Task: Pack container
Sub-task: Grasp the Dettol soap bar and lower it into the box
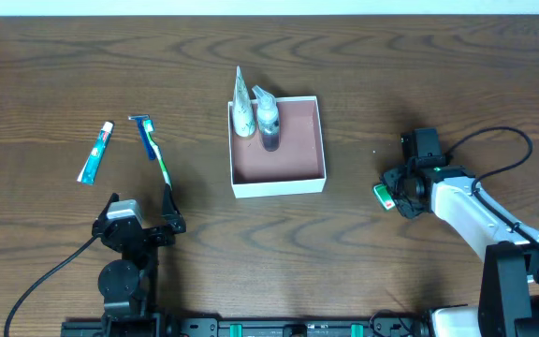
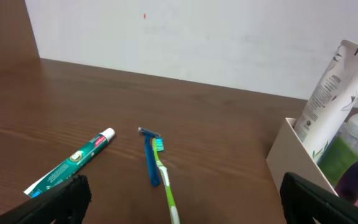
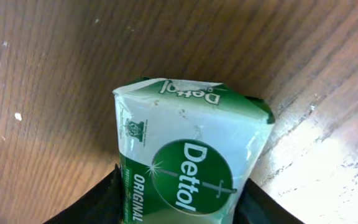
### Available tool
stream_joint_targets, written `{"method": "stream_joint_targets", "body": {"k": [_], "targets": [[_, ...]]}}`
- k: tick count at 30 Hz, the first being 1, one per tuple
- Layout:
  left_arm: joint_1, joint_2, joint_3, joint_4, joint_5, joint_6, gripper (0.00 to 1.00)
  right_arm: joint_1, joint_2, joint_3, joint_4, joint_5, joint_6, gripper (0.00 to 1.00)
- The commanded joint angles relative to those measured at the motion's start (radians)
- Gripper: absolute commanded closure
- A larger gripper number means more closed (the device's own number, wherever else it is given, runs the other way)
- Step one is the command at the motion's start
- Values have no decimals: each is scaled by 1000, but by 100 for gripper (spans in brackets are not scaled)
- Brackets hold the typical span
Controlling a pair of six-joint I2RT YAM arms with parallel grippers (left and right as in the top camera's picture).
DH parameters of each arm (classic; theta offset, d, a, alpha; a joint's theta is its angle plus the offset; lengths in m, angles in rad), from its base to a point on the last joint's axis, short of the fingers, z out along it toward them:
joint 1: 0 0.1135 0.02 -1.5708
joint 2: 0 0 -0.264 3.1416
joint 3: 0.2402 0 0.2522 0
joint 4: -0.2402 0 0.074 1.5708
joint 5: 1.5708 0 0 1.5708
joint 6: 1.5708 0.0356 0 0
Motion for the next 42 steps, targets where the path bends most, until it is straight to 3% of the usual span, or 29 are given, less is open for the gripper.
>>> {"method": "stream_joint_targets", "body": {"k": [1,6,10,13,24,33,42], "targets": [[2,-6,-22,-35,-9,17,2,1,3,-10,-17,-13,-171,57],[2,-6,-22,-35,-9,17,2,1,3,-9,3,-14,-415,58],[2,-6,-22,-35,-8,17,2,-1,3,11,26,-13,-520,71],[2,-6,-22,-35,-8,17,2,-1,2,54,25,-25,-580,74],[2,-6,-22,-35,-9,17,2,5,-10,406,-149,-206,-875,77],[2,-6,-22,-35,-9,17,2,125,-39,528,-94,-400,-903,75],[2,-6,-22,-35,-9,17,2,377,-6,527,-20,-291,-815,76]]}}
